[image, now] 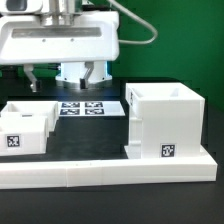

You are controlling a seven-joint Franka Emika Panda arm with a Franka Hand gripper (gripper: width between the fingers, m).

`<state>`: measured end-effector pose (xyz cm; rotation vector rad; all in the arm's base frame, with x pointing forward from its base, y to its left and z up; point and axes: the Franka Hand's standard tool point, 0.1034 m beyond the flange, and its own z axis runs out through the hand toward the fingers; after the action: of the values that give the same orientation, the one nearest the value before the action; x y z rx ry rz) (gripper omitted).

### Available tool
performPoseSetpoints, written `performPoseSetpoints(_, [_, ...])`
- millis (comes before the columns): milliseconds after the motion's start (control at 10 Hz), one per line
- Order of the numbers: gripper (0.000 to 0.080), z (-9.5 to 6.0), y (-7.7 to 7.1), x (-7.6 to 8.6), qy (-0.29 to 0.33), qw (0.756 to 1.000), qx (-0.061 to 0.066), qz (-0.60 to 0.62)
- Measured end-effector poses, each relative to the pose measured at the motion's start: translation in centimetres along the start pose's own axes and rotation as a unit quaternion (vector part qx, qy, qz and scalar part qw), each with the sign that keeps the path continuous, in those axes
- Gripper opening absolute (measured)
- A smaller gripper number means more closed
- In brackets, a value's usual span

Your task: Assemble drawer

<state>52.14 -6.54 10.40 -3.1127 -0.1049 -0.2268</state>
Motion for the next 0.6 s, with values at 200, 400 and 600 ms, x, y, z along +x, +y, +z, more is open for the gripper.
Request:
performPoseSetpoints(200, [0.0648,0.0,-0.1,0.0,0.000,1.000,0.000,-0.001])
performPoseSetpoints(400, [0.0648,0.2,0.1,-0.2,-0.003,1.000,0.001,0.001])
performPoseSetpoints(600, [0.0648,1.5,1.7,-1.9,-0.035,0.999,0.005,0.017])
